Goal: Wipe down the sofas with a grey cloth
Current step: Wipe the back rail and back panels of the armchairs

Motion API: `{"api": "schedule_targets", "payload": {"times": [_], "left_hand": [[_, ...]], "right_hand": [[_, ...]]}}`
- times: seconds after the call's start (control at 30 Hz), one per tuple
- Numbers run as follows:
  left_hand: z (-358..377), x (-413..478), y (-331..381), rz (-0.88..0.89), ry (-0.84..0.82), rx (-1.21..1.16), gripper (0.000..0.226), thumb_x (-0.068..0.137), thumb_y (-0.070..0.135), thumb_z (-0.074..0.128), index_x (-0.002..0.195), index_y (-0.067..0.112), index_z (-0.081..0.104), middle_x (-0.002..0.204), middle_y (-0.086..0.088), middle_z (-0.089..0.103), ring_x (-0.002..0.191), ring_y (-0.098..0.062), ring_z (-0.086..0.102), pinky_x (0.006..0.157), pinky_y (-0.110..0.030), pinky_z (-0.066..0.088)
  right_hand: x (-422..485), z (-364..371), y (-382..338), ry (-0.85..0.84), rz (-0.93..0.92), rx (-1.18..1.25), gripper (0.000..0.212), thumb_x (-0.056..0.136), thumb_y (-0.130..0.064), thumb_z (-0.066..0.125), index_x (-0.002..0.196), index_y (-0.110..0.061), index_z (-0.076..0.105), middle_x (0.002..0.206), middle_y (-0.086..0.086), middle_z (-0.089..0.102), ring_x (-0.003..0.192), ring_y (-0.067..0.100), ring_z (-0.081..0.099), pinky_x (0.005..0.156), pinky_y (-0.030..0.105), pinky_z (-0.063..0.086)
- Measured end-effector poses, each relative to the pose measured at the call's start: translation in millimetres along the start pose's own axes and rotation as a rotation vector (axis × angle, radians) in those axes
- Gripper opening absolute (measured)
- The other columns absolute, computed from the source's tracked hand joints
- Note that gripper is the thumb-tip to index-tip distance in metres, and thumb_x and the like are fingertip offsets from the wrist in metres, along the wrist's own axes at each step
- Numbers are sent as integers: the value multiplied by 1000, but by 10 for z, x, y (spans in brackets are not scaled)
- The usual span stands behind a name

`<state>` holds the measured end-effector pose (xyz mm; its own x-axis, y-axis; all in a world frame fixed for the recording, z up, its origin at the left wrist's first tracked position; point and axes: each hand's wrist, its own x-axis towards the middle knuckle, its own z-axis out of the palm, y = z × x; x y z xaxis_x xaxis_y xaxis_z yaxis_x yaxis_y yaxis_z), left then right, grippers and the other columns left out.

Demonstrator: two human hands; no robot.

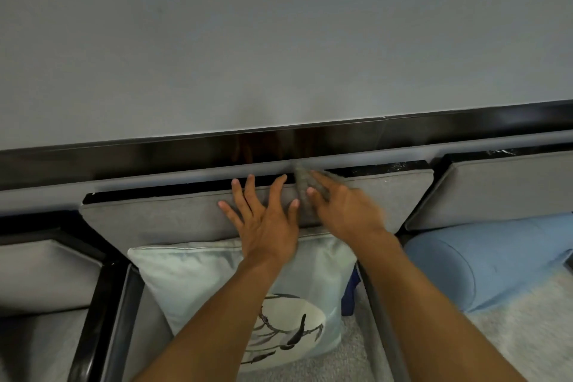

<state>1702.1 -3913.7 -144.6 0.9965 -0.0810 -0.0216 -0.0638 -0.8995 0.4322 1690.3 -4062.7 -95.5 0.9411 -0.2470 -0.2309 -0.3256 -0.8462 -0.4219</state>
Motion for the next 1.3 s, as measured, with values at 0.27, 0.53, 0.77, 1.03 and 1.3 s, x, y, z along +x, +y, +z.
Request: {"api": "schedule_targets", "payload": {"times": [0.27, 0.53, 0.77, 1.03, 1.3], "left_hand": [[19, 14, 55, -11, 39, -4, 53, 104, 57, 35, 154, 44, 26, 168, -16, -8, 152, -32, -28, 113, -60, -30], [43, -50, 175, -43, 114, 81, 56, 102, 57, 34, 155, 36, 33, 166, -20, 8, 155, -37, -15, 118, -69, -15], [256, 51, 851, -8, 16, 84, 57, 102, 62, 17, 157, 47, 14, 167, -15, -10, 153, -36, -27, 108, -78, -20], [446, 127, 1018, -39, -74, 76, 54, 101, 65, 8, 155, 58, 4, 168, -7, -16, 150, -35, -33, 101, -75, -30], [465, 132, 1044, -69, -54, 90, 55, 100, 66, 10, 154, 60, 3, 166, -4, -23, 149, -32, -36, 103, -75, -29]], "right_hand": [[-87, -175, 444, 126, 178, 62, 51, 102, -57, 33, 152, -50, 23, 146, 8, 52, 115, 37, 60, 89, 43, 47], [-75, -198, 507, 69, 88, -31, 48, 100, -64, 28, 147, -63, 18, 131, 9, 63, 110, 34, 63, 85, 42, 48], [78, -328, 884, 188, 222, 146, 48, 101, -60, 31, 149, -54, 26, 146, 6, 51, 117, 37, 58, 94, 47, 46], [178, -587, 1376, 218, 269, 98, 50, 98, -66, 30, 147, -56, 26, 133, 12, 61, 114, 37, 60, 90, 46, 48], [74, -365, 1138, 161, 84, 17, 56, 94, -73, 27, 148, -60, 15, 119, 9, 68, 97, 31, 68, 79, 42, 55]]}}
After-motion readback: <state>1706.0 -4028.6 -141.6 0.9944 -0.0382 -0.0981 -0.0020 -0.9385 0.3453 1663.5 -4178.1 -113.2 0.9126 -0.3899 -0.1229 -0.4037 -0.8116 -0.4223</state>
